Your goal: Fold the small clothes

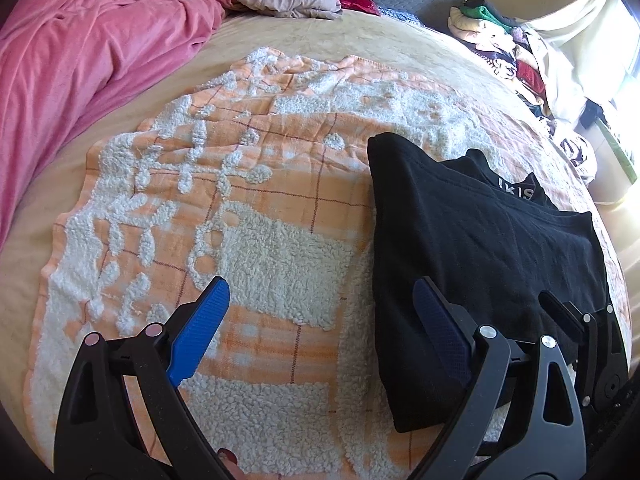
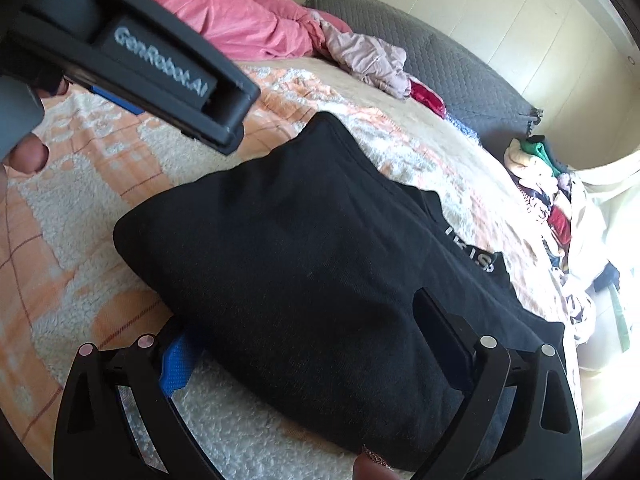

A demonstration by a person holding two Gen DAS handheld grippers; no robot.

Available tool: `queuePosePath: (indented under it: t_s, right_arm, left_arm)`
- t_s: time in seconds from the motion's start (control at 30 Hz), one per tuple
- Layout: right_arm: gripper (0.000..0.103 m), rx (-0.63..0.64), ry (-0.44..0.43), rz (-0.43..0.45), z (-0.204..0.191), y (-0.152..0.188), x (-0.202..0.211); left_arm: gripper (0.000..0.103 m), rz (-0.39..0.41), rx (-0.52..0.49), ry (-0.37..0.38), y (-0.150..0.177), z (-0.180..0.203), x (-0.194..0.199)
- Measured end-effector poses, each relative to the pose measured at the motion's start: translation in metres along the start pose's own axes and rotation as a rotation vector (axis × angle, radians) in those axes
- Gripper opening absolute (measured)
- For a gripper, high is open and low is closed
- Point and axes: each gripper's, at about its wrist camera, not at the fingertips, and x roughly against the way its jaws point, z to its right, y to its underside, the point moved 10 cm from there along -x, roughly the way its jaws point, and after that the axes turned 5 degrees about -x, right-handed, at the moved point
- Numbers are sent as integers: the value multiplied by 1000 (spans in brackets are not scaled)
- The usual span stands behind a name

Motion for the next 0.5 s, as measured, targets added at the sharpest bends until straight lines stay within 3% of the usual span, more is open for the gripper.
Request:
queuePosePath:
  t_s: [0.03, 0.1, 0.17, 0.33, 0.5]
  right_arm:
    - [77, -7, -24, 13, 0, -2, 3]
    - [45, -22, -81, 36, -2, -4, 10]
    - [28, -34, -123, 60, -3, -5, 17]
    - [18, -76, -177, 93, 9, -6, 29]
    - [14, -93, -161, 150, 30, -10, 47]
  left_arm:
    - [86, -2, 2, 4, -1, 1, -1]
    - [86, -3, 24, 20, -6, 2, -2]
    - [86, -5, 47, 61, -12, 9, -3]
    - [86, -8, 67, 148, -28, 37, -4]
    - [86, -51, 82, 245, -38, 73, -18]
